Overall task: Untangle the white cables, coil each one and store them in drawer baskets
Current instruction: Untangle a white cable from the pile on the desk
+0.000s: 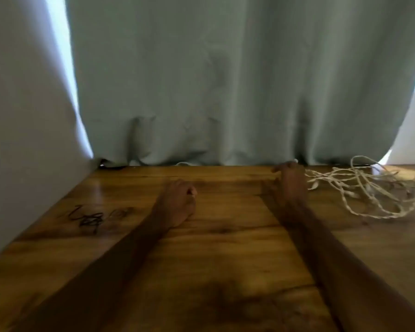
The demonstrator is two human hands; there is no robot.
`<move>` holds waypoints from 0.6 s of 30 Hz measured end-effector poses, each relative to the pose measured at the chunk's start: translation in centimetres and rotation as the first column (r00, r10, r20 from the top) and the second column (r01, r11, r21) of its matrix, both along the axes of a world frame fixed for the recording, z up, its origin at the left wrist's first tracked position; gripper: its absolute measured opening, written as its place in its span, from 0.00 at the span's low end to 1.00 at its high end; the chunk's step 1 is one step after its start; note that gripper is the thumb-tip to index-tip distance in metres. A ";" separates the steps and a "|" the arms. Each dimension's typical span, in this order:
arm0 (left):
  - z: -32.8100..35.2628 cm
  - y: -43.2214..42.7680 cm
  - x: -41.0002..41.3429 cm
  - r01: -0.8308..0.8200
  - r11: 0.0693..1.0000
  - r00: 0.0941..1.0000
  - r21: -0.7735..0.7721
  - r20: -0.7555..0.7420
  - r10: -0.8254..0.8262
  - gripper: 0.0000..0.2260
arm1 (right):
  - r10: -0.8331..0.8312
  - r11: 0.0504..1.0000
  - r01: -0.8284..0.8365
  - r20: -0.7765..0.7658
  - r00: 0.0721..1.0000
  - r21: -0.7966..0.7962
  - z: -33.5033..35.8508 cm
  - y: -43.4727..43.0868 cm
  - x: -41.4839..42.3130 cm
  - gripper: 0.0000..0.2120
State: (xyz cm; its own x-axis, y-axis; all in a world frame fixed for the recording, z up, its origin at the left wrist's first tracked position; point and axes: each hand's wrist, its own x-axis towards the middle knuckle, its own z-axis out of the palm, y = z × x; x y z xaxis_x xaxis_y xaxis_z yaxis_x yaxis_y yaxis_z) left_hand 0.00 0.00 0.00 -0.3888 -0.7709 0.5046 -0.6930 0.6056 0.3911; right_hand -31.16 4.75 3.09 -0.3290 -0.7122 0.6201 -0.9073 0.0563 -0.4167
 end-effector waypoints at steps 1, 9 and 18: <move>-0.2 -0.4 0.0 -0.004 1.000 1.000 -0.022 -0.004 0.004 0.06 | -0.062 0.998 0.061 -0.047 0.997 -0.023 0.6 0.3 -1.5 0.22; -0.2 -0.7 -0.4 -0.071 0.996 0.996 -0.052 0.057 0.074 0.07 | -0.280 0.831 0.376 -0.276 0.919 0.409 1.9 3.9 -4.3 0.23; 0.2 2.3 -9.9 0.116 0.992 0.978 0.040 -0.181 -0.107 0.28 | 0.180 0.941 -0.128 -0.146 0.973 0.313 2.4 2.9 -0.3 0.08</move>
State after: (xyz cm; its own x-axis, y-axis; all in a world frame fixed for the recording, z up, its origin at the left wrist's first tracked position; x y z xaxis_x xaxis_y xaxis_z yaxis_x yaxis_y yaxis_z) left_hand -9.87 2.33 0.16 -0.3807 -0.7539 0.5355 -0.5386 0.6515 0.5343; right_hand -31.43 7.64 5.47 -0.1092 -0.9069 0.4070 -0.9704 0.0085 -0.2414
